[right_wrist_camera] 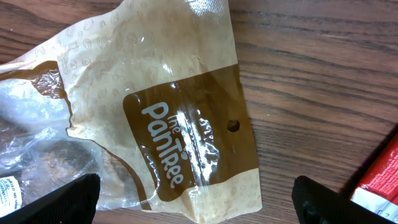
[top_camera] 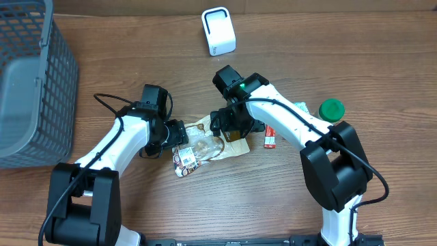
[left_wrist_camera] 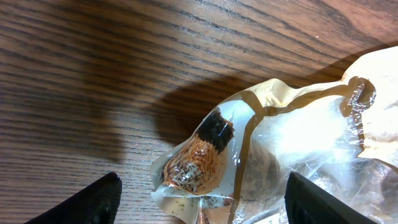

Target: Scan the item barcode

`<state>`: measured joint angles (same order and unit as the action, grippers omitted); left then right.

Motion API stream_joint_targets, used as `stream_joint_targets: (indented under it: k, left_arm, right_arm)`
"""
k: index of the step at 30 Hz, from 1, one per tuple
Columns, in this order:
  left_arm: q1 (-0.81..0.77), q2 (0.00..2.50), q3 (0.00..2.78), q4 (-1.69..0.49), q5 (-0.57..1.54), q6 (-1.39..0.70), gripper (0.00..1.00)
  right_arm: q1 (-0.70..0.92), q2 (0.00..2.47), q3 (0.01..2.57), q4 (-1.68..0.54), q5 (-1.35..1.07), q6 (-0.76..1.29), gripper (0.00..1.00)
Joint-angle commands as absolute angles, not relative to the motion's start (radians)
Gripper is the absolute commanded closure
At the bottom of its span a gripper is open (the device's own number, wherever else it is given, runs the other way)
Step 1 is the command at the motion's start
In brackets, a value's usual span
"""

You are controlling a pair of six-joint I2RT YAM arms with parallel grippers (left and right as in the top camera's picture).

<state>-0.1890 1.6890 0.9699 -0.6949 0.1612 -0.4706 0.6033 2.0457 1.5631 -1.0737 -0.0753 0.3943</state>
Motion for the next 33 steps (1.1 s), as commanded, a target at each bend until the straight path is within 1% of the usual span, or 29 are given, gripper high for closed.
stream_joint_targets:
  k: [1,11,18,24,30,33]
  left_arm:
    - [-0.191,1.7,0.988,-0.698,0.173,-0.456,0.24]
    - [-0.191,1.7,0.988,-0.699,0.174,-0.456,0.24]
    - [-0.191,1.7,0.988,-0.696,0.179,-0.456,0.26]
    - [-0.191,1.7,0.988,-0.663,0.218,-0.456,0.32]
    - [-0.191,1.7,0.988,-0.668,0.21,-0.456,0.36]
    - [-0.191,1.701,0.988,-0.662,0.206,-0.456,0.43]
  right_arm:
    - [0.612,2.01,1.562,-1.063,-0.08,0.405,0.0]
    - [0.629,2.01,1.404,-0.878,-0.091,0.442,0.0]
    - [0.629,2.01,1.384,-0.803,-0.152,0.448,0.0]
    - [0.629,2.01,1.382,-0.789,-0.159,0.485,0.0]
    - [0.629,2.011,1.374,-0.788,-0.159,0.518,0.05]
    - [0.629,2.011,1.36,-0.785,-0.159,0.529,0.07]
